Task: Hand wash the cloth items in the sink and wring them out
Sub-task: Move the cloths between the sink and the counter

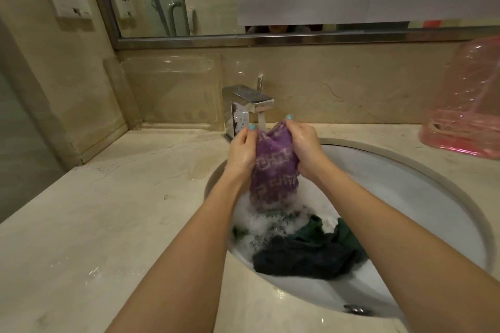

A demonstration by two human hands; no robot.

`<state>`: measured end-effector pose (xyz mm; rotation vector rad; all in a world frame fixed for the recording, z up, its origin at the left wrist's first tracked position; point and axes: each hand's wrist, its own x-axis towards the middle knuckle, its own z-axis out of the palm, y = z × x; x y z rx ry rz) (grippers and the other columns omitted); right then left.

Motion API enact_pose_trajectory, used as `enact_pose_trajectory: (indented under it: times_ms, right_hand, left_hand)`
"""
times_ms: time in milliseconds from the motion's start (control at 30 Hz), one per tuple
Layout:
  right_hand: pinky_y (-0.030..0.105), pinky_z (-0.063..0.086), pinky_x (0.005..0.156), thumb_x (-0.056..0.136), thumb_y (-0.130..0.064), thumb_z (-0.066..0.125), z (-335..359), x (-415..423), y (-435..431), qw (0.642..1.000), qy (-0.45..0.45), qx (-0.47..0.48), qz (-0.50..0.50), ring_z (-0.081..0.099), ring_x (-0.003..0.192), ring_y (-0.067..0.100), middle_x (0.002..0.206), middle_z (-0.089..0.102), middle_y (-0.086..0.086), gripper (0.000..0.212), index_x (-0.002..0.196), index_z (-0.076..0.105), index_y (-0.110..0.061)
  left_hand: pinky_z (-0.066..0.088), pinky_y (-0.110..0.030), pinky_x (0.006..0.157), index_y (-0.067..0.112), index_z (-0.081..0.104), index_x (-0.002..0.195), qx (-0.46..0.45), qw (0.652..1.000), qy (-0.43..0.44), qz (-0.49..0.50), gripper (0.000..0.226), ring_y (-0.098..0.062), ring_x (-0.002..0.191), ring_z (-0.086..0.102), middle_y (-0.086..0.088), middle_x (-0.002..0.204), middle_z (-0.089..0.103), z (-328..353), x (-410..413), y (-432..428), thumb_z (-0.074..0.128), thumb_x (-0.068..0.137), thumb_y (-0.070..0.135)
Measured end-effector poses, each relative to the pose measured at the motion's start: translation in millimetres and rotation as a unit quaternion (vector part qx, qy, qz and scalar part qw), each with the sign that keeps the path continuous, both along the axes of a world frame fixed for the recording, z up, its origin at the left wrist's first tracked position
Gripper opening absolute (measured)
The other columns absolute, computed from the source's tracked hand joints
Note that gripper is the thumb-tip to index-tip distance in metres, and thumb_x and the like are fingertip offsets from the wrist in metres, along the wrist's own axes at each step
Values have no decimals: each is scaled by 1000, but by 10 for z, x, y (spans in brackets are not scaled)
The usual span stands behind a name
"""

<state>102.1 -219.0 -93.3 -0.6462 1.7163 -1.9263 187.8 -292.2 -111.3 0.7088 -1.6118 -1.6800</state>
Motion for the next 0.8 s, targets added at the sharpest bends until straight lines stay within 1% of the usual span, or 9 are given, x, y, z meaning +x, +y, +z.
enact_pose_trajectory:
  times_ms: [100,200,333,400,500,567,633,733,800]
  right_hand:
    - [23,49,65,101,-26,49,-52,270,-47,990,125,31,49,61,64,8,67,64,-3,34,72,64,-18]
    - [28,36,58,99,-16,48,-82,280,-126,971,231,56,21,44,53,10,53,51,-4,46,53,50,-19]
    - [30,35,63,102,-17,40,-116,-21,-130,975,193,57,-93,47,61,16,61,53,1,45,59,51,-13]
    - [30,37,60,103,-20,41,-179,9,-103,977,188,52,-84,49,62,15,63,55,2,42,64,55,-11]
    - [23,36,55,100,-17,48,-180,295,-157,974,227,14,-21,43,52,6,51,50,-9,45,54,51,-18]
    - [19,33,51,97,-16,51,-145,383,-215,965,261,18,-4,38,46,2,44,45,-11,48,50,47,-17]
    - [24,31,51,98,-17,49,-129,296,-223,960,274,42,-26,37,48,6,49,44,-7,47,52,46,-16]
    - [29,33,55,102,-19,40,-183,52,-120,967,230,87,-72,44,56,10,61,51,-2,43,60,50,-16]
    - [27,33,55,102,-21,40,-224,8,-63,968,224,71,-82,42,55,10,59,49,-1,44,60,48,-15]
  left_hand:
    - [56,-40,88,16,61,90,28,999,0,45,29,-26,97,67,-11,95,68,-15,-51,57,37,105,20]
    - [54,-41,81,13,64,82,31,998,-12,60,32,-31,91,67,-10,83,67,-14,-70,91,39,101,12]
    - [52,-33,72,2,64,80,-43,999,-14,10,38,-17,73,61,-6,72,62,69,-135,342,41,103,21]
    - [44,-28,63,4,59,73,-67,998,-17,13,38,-16,65,52,-6,66,56,61,-139,336,42,103,19]
    - [40,-24,53,11,56,68,-11,997,-27,76,34,-14,60,50,-2,63,56,-23,-87,43,44,99,13]
    - [42,-25,55,10,59,68,21,996,-23,84,32,-17,63,54,-3,63,59,-62,-58,-55,46,97,11]
    - [43,-28,61,9,61,72,24,997,-21,72,33,-18,67,55,-6,68,60,-34,-77,-14,44,99,15]
    - [41,-27,61,13,56,66,-25,999,-17,22,41,-12,60,50,0,62,54,45,-164,178,42,103,24]
    - [39,-25,57,13,53,63,-49,999,-14,10,43,-10,55,46,3,56,50,58,-196,258,43,104,25]
